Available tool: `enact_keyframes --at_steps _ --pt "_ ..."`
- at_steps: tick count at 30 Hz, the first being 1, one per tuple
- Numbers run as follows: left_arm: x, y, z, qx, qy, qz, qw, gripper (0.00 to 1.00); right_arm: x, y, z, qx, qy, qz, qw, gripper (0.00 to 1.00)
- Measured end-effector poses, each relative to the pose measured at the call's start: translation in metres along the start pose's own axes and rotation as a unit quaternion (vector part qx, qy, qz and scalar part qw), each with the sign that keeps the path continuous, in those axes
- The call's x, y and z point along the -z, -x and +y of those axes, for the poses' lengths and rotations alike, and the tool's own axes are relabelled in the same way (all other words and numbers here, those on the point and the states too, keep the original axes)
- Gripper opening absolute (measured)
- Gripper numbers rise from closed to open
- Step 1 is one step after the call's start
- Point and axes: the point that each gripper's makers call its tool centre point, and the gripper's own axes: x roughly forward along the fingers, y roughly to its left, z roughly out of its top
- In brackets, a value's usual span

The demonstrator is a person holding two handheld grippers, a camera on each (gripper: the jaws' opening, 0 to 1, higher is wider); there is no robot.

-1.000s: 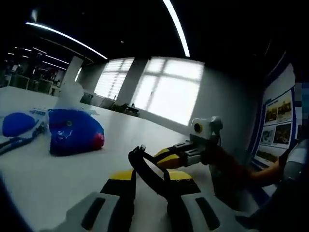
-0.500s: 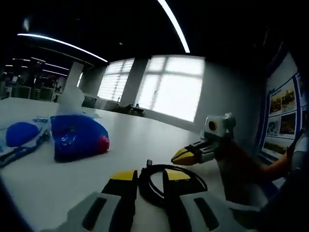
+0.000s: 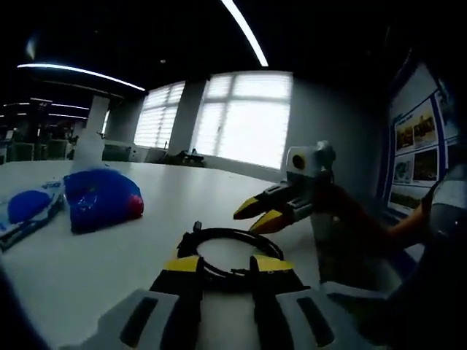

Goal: Arrange the tabletop items into an orderly group along one side of the table until the central work area is clear of visible clutter.

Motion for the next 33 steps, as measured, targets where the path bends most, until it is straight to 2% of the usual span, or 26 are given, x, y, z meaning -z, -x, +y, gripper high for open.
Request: enact_keyframes --at_steps 2,5,8,12,14,16,17,23,27,33 --pt "0.006 0.002 -0.005 0.002 0.005 0.005 1.0000 0.27 0.000 0.000 0.004 -0.017 -0.016 -0.007 0.9997 0.39" --pt "0.012 0.004 -0.009 0.001 0.005 0.011 0.9999 0.29 0.001 -0.001 0.002 -0.017 -0.018 -0.013 0.9996 0.51" --pt "0.014 0.005 -0.010 0.000 0.005 0.017 0.9998 0.30 0.007 -0.004 0.004 -0.026 -0.015 -0.006 0.9995 0.53" --pt "0.014 0.007 -0.006 -0.008 0.039 0.021 0.9990 0.36 0.014 -0.007 0.011 -0.042 -0.019 -0.001 0.9989 0.56" --pt "0.015 0.008 -0.004 -0.012 0.050 0.023 0.9984 0.38 0.010 -0.008 0.013 -0.045 -0.036 -0.017 0.9982 0.65" --pt "0.014 0.006 -0.003 -0.011 0.053 0.026 0.9982 0.38 0.011 -0.009 0.014 -0.046 -0.031 -0.019 0.9983 0.77" --pt "0.014 0.005 -0.004 -0.009 0.053 0.028 0.9982 0.39 0.012 -0.010 0.016 -0.047 -0.026 -0.018 0.9984 0.79" --pt "0.013 -0.002 -0.003 0.000 0.059 0.034 0.9976 0.39 0.020 -0.014 0.024 -0.050 0.000 -0.009 0.9987 0.72" --pt "0.012 -0.005 -0.002 0.000 0.062 0.035 0.9975 0.39 0.022 -0.014 0.021 -0.036 0.014 -0.006 0.9993 0.68" --pt "0.011 -0.009 0.000 0.001 0.052 0.043 0.9977 0.40 0.022 -0.014 0.020 -0.011 0.004 -0.025 0.9996 0.68"
